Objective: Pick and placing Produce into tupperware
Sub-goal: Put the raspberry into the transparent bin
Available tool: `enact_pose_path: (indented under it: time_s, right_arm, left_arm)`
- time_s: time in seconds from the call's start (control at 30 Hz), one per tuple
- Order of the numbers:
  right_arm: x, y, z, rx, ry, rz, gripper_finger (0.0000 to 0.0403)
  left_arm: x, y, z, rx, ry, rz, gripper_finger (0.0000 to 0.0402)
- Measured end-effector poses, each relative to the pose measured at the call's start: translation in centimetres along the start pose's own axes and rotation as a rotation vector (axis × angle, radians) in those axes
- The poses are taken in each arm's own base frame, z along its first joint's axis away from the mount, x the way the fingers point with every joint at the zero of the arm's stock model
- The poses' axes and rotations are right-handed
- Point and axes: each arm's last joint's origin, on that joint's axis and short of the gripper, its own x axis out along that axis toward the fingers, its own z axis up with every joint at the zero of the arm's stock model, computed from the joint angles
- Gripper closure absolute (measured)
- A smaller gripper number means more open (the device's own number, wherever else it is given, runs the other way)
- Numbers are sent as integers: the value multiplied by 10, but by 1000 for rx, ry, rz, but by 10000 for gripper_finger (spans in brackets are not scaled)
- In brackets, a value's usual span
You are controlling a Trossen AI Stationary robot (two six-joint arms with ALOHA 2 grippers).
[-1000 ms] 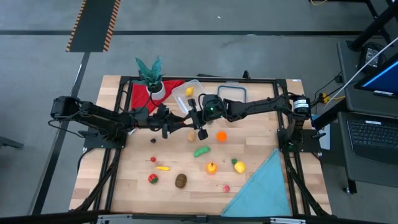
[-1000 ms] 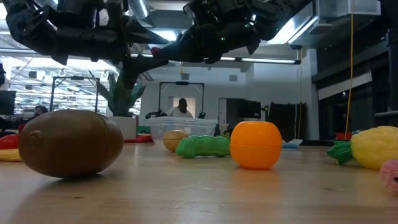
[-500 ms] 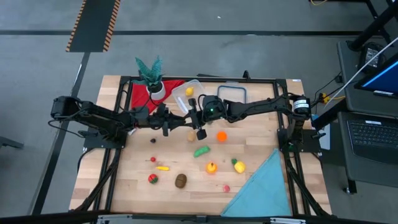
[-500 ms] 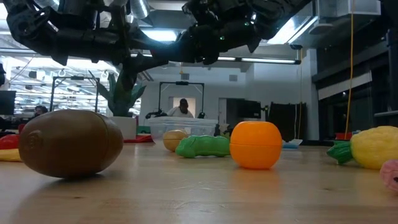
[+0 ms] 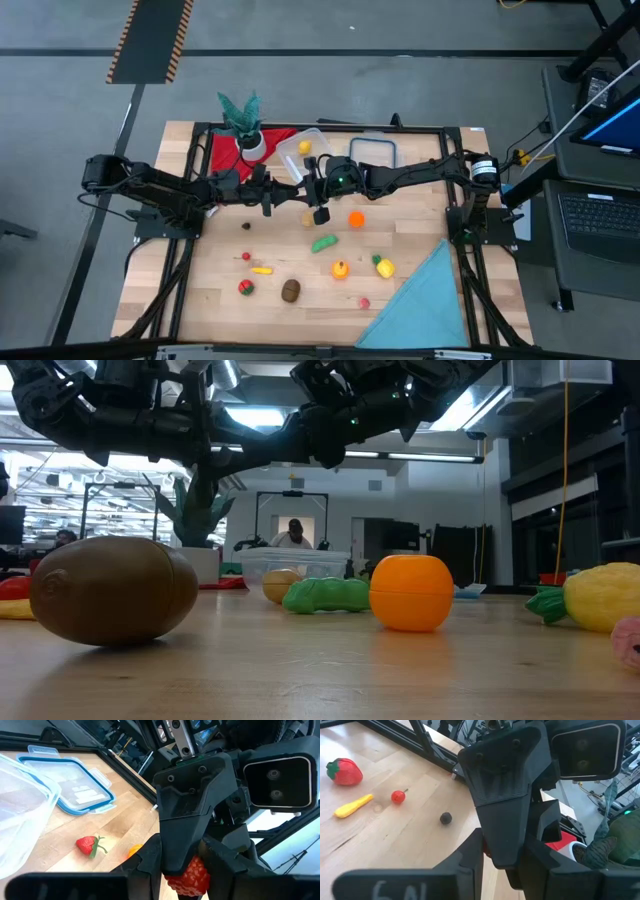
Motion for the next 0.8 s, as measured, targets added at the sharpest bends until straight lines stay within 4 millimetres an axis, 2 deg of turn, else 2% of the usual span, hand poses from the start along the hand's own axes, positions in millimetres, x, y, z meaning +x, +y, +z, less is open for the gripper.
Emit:
enact_pose_path:
  time_s: [0.4,0.8]
  right_arm:
    - [0,-2,1,7,9,-49,313]
    - [0,-2,0,-18,22,-45,313]
  left_arm:
    - [0,-1,1,13,-15,-3,251]
    - [0,0,0,8,-6,3,266]
